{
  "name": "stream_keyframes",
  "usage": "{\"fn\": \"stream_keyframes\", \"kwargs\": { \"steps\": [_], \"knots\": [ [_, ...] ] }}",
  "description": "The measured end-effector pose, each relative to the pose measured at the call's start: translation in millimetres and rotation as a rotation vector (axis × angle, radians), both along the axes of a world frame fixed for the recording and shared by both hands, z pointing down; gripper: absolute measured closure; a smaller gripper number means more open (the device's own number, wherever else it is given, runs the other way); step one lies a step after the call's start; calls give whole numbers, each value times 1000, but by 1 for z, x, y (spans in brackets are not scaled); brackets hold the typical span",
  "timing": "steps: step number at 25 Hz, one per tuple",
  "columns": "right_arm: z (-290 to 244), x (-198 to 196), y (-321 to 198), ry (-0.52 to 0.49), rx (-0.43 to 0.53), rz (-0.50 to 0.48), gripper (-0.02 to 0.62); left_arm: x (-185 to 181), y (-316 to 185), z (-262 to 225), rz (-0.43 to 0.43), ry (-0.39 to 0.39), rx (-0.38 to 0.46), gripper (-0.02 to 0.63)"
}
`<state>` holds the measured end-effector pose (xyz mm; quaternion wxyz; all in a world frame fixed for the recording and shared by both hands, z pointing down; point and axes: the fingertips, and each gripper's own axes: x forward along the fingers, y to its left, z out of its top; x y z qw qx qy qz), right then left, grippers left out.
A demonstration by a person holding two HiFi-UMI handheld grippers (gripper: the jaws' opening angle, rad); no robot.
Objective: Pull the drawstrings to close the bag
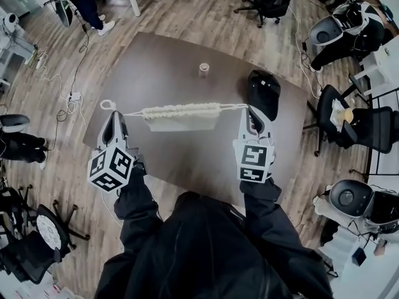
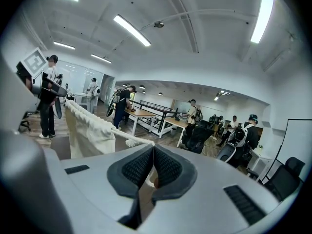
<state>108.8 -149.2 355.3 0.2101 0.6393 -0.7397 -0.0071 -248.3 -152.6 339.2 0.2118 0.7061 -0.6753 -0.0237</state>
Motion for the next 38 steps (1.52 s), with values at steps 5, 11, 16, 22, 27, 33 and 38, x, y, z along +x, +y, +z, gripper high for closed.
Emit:
{"fn": "stream_keyframes", "kwargs": {
  "steps": [5, 11, 16, 22, 27, 33, 38],
  "knots": [
    [2, 10, -1, 3, -6, 19, 569, -9, 2, -2, -27, 0, 5, 571],
    [2, 23, 0, 6, -6, 40, 569, -14, 5, -4, -56, -6, 8, 571],
    [7, 33, 0, 10, -18, 67, 569, -29, 7, -4, -95, -7, 4, 571],
    [9, 47, 1, 7, -22, 102, 569, -43, 13, -4, -136, -7, 5, 571],
    [15, 74, 1, 5, -23, 148, 569, -47, 15, -2, -168, -17, 1, 571],
    [12, 90, 3, 31, -28, 165, 571, -79, 23, 2, -214, 3, -14, 572],
    [21, 111, -1, 18, -47, 189, 571, -85, 28, 4, -261, -47, -25, 572]
  ]
}}
